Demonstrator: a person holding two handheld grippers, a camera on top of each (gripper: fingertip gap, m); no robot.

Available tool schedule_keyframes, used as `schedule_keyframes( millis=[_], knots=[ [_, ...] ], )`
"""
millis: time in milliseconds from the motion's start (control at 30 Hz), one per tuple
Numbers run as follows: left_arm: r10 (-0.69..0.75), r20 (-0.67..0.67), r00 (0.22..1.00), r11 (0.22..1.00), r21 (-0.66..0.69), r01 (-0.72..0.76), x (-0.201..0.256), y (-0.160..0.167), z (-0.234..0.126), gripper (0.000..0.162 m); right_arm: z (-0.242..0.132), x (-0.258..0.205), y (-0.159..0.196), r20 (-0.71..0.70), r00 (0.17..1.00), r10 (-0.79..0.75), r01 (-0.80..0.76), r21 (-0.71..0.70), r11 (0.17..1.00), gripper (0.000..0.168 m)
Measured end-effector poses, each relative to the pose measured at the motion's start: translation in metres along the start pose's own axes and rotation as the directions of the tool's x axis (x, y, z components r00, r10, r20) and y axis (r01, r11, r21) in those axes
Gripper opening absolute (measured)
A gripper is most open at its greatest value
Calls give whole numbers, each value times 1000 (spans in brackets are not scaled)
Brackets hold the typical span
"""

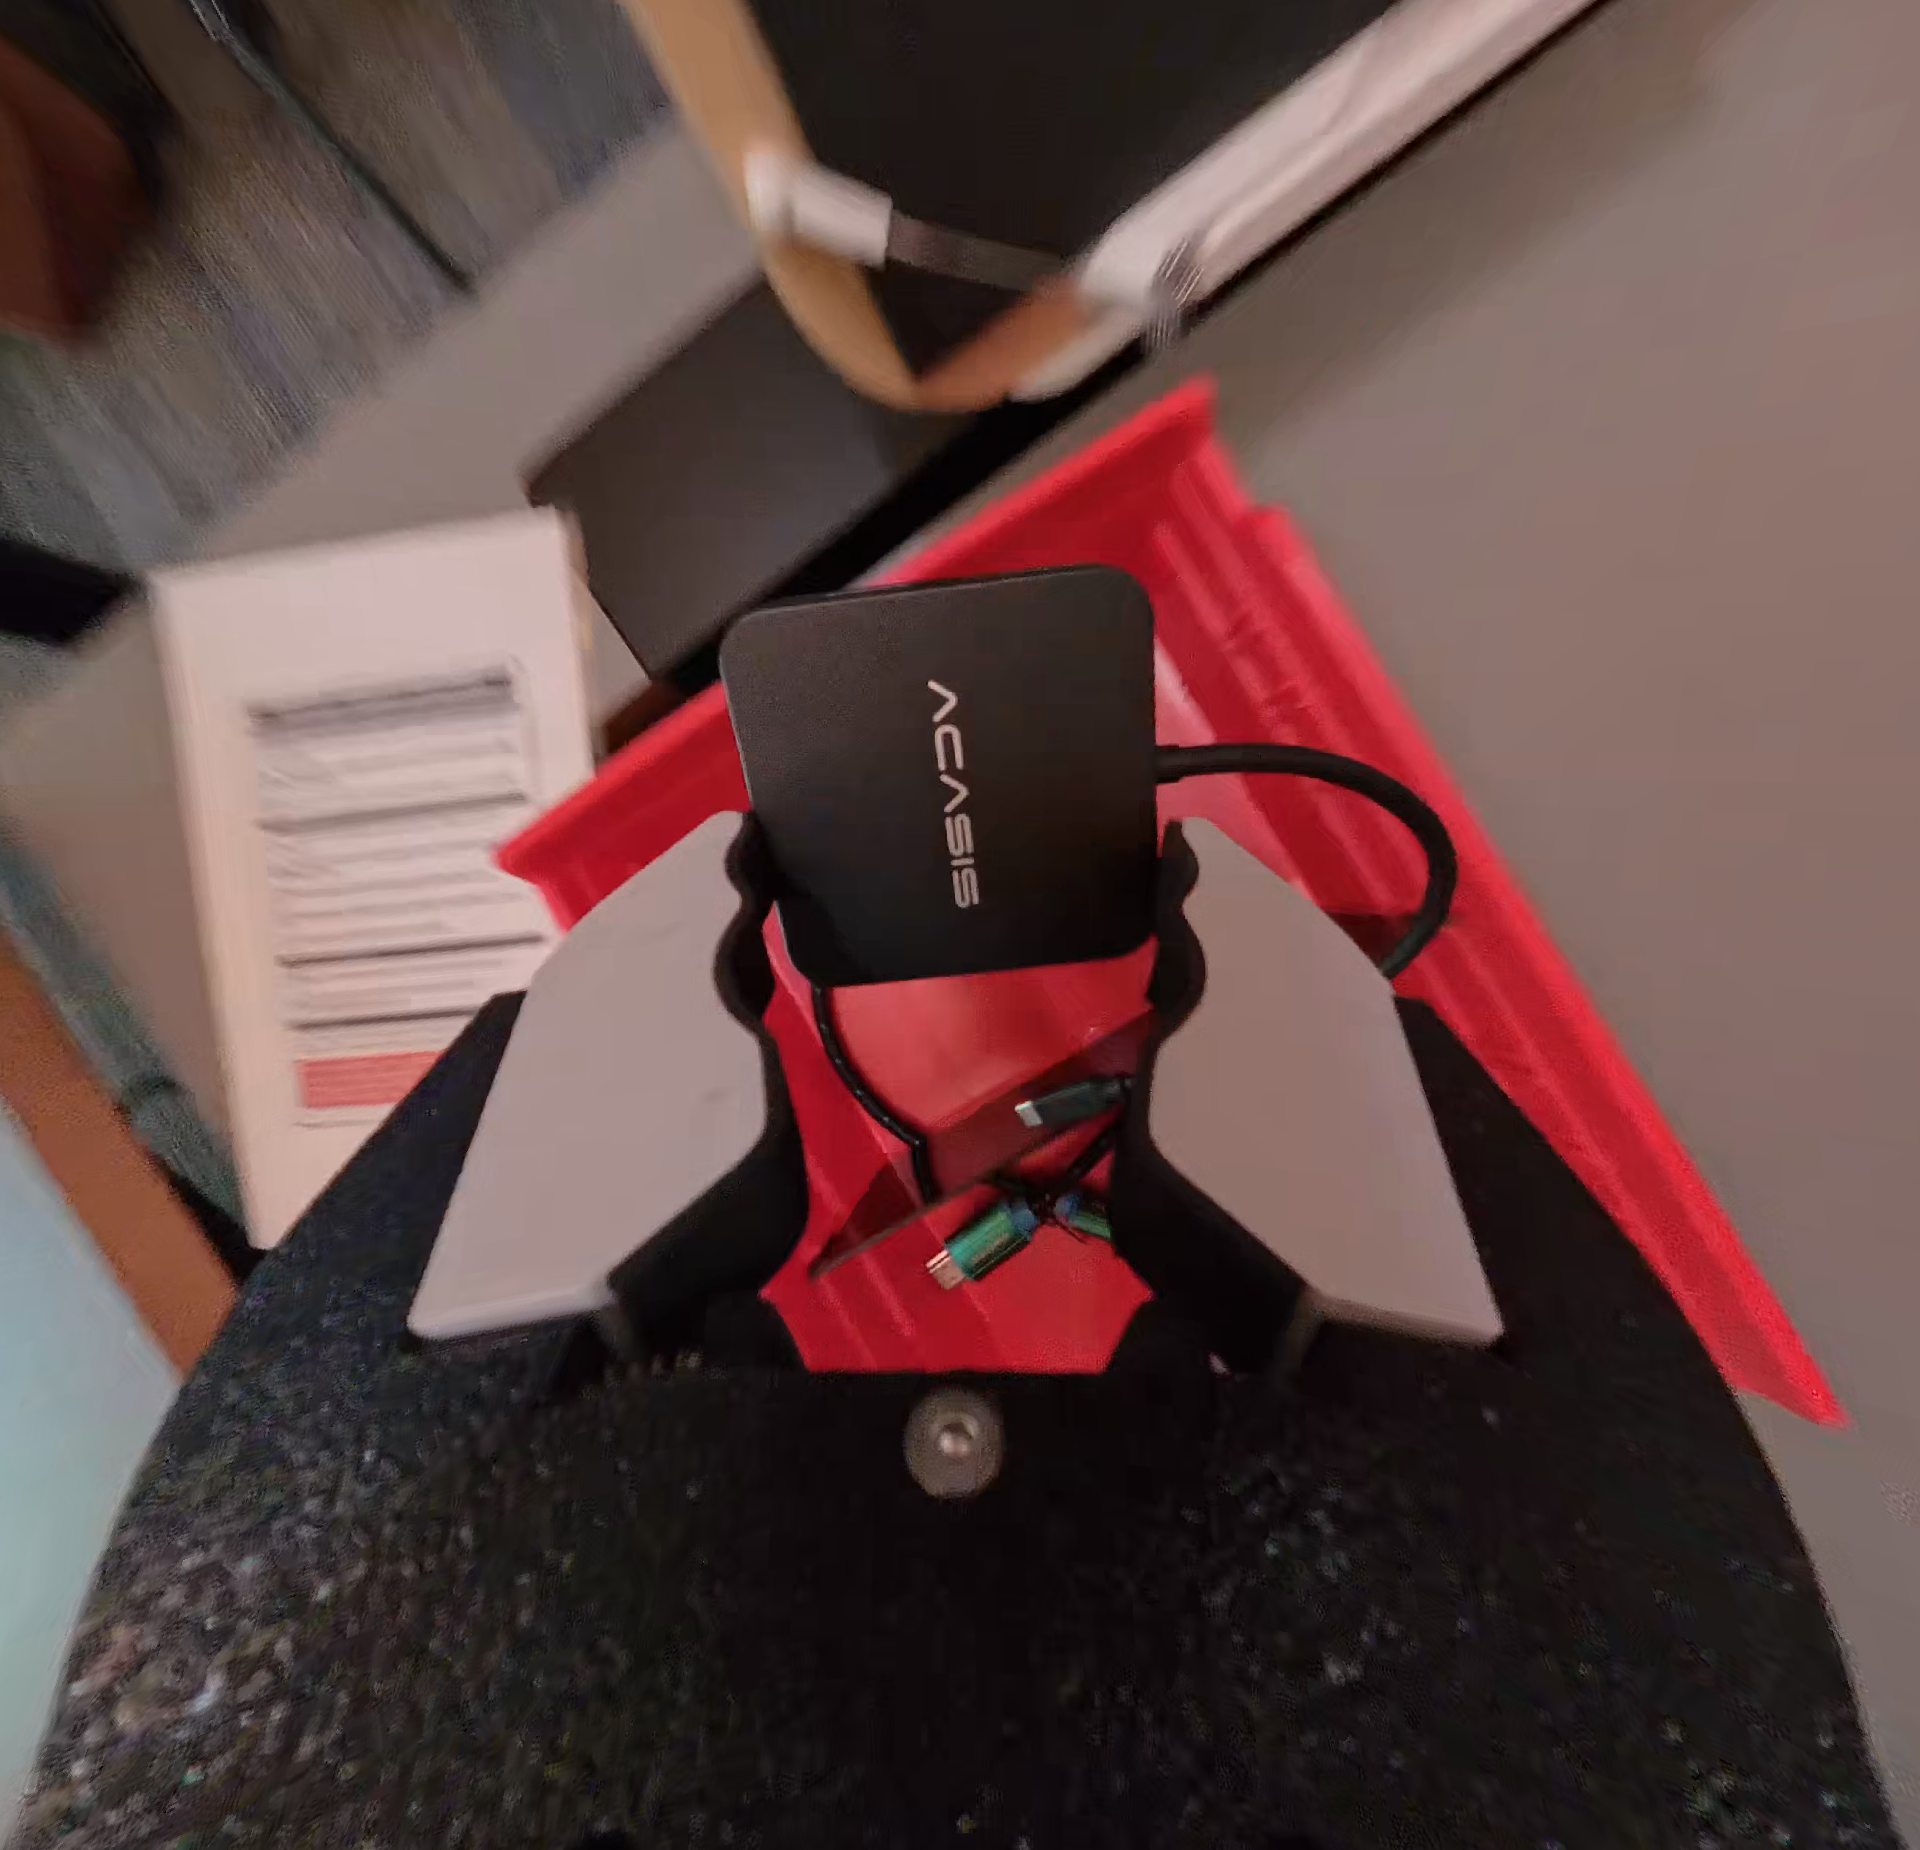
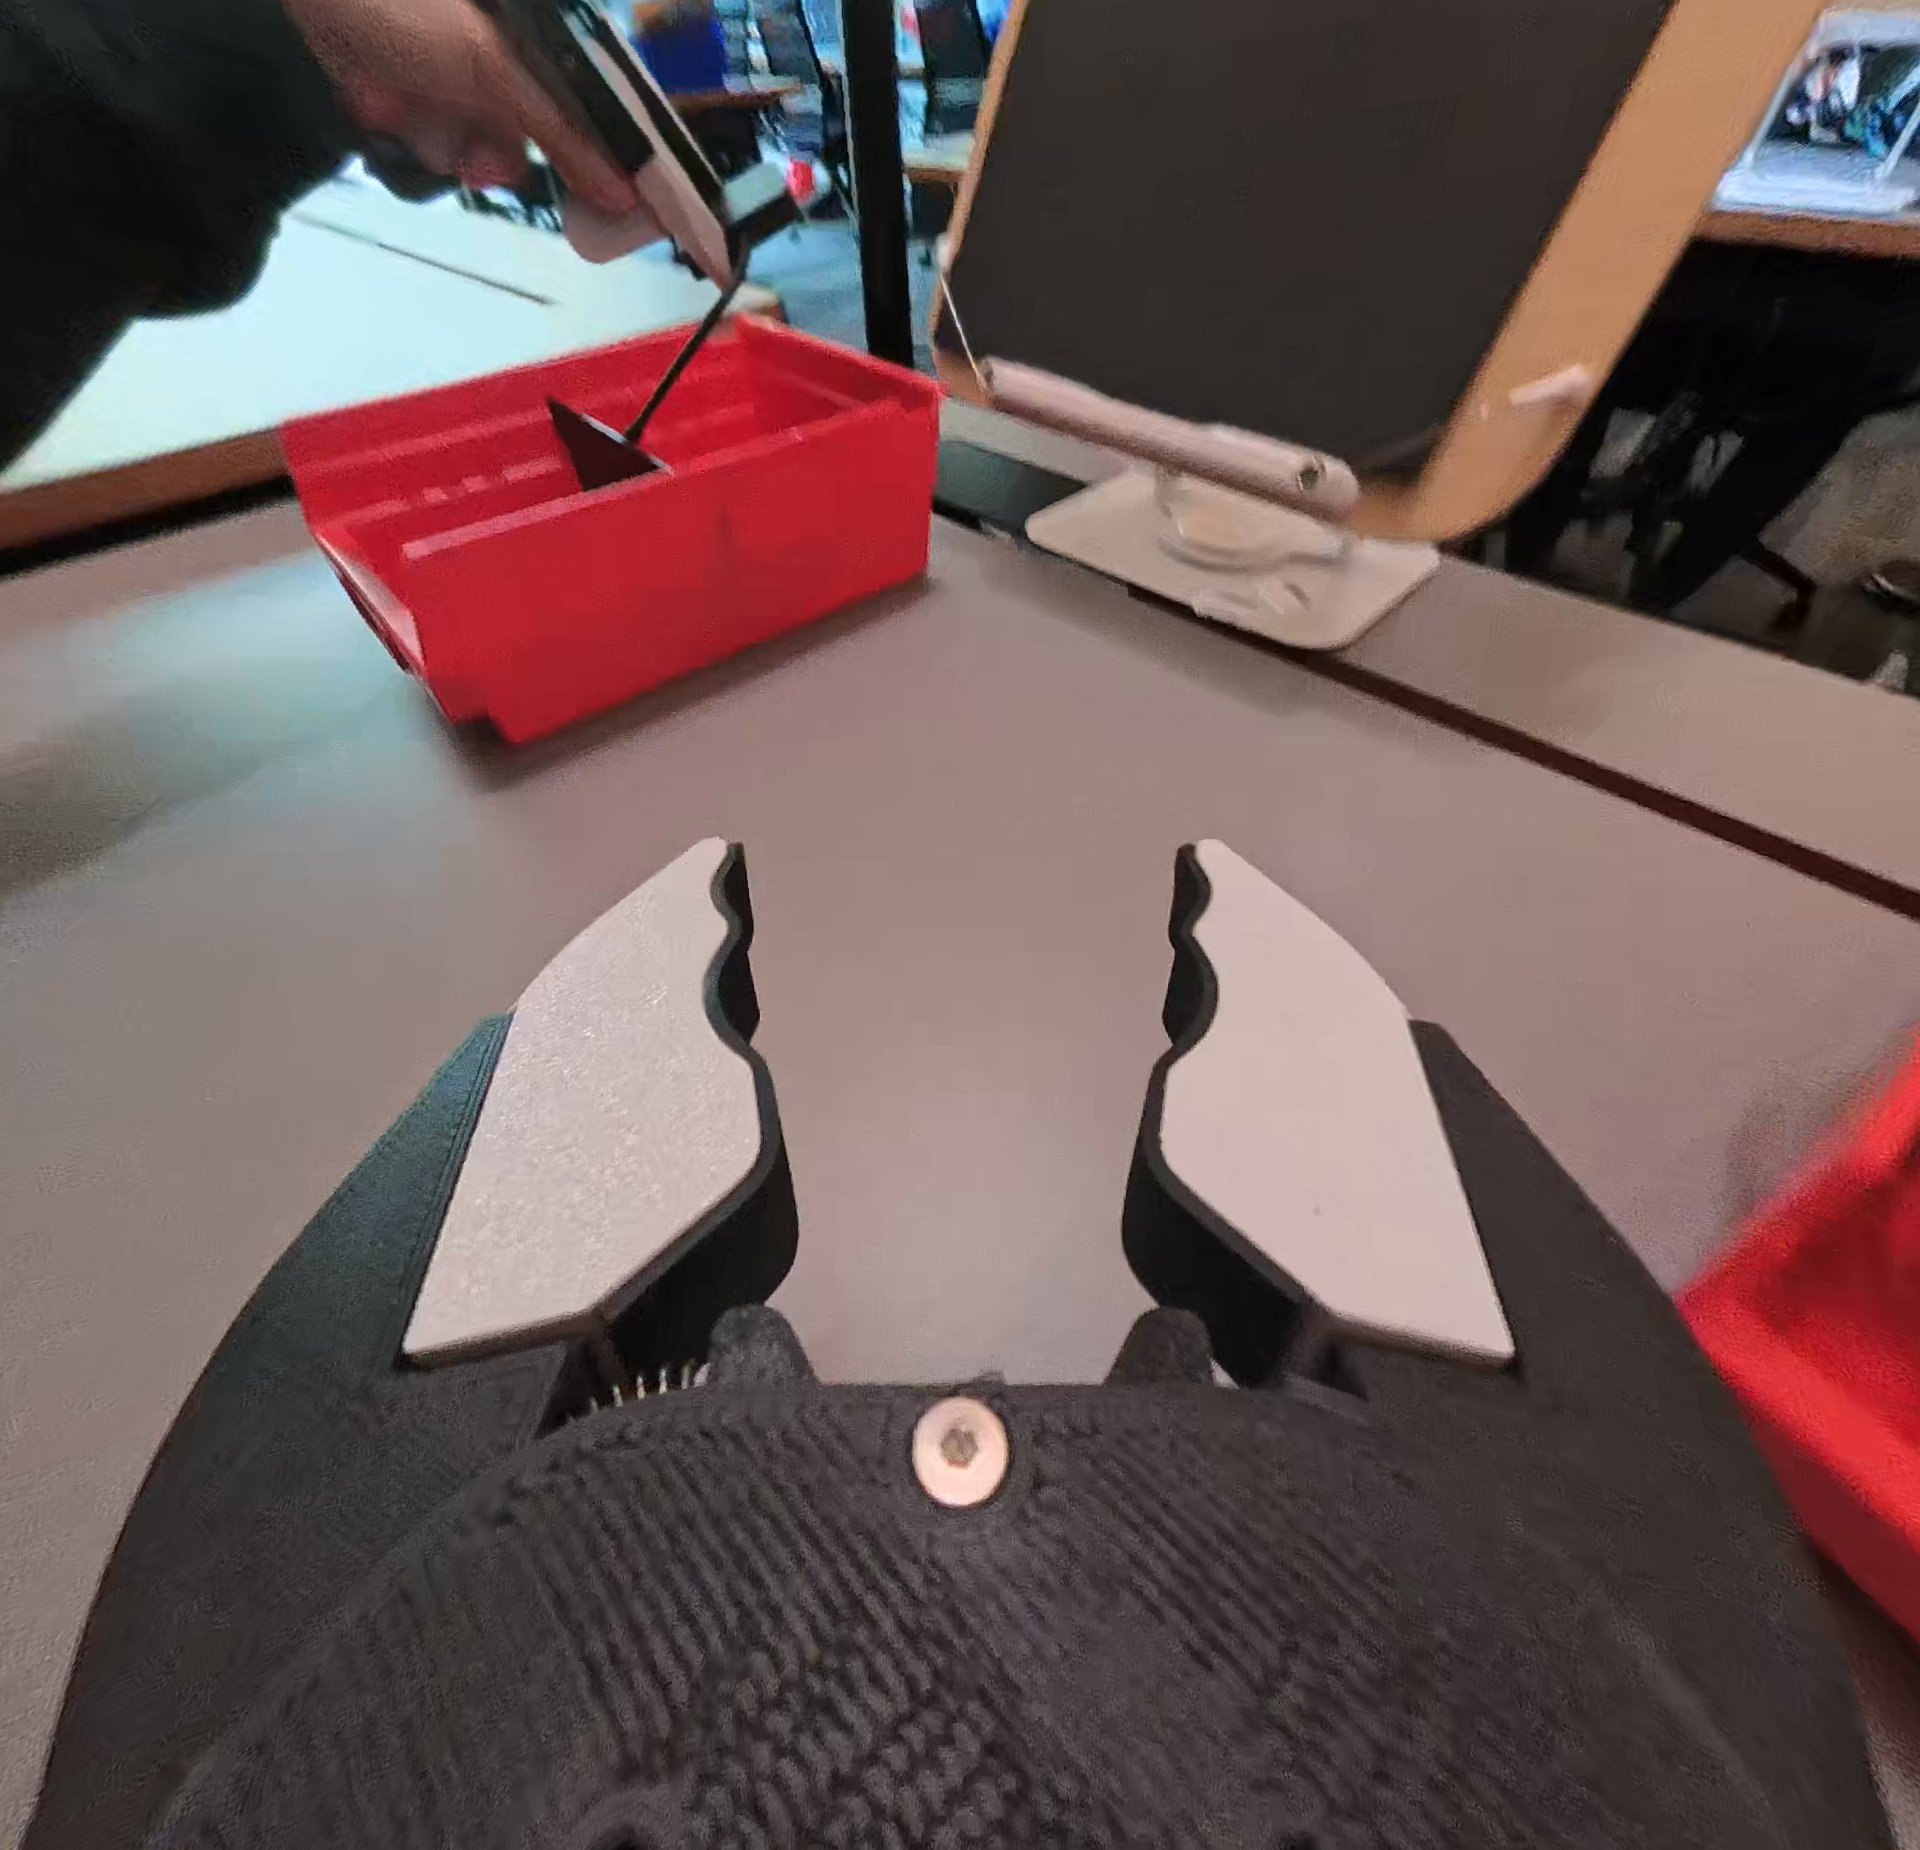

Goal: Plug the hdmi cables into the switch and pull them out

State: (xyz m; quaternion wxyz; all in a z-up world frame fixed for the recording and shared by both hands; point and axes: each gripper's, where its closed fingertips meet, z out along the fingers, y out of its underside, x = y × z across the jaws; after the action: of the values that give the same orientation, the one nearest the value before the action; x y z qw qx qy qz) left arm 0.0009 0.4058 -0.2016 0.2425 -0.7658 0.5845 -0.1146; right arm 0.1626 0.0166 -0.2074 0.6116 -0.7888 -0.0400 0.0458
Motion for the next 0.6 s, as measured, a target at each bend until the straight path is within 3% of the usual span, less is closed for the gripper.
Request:
schedule_keyframes(
  millis=[33,167,267,433,600],
  knots=[
    [35,15,999,997,75,-36,5,-12,-27,71,5,-3,-11,19,1000,1,-1,30,1000,80],
    [232,7,973,914,340,-220,67,-49,-129,71,26,-17,-61,59,997,-50,40,158,987,85],
    [410,-5,912,816,449,-365,137,-57,-169,71,39,-37,-101,93,991,-93,68,236,969,91],
    [560,-40,828,771,392,-502,223,-31,-136,71,49,-82,-141,294,956,5,-110,339,934,88],
    [664,-8,748,706,338,-623,273,-12,-91,71,65,-93,-113,349,924,155,-240,213,947,72]
  ],
)
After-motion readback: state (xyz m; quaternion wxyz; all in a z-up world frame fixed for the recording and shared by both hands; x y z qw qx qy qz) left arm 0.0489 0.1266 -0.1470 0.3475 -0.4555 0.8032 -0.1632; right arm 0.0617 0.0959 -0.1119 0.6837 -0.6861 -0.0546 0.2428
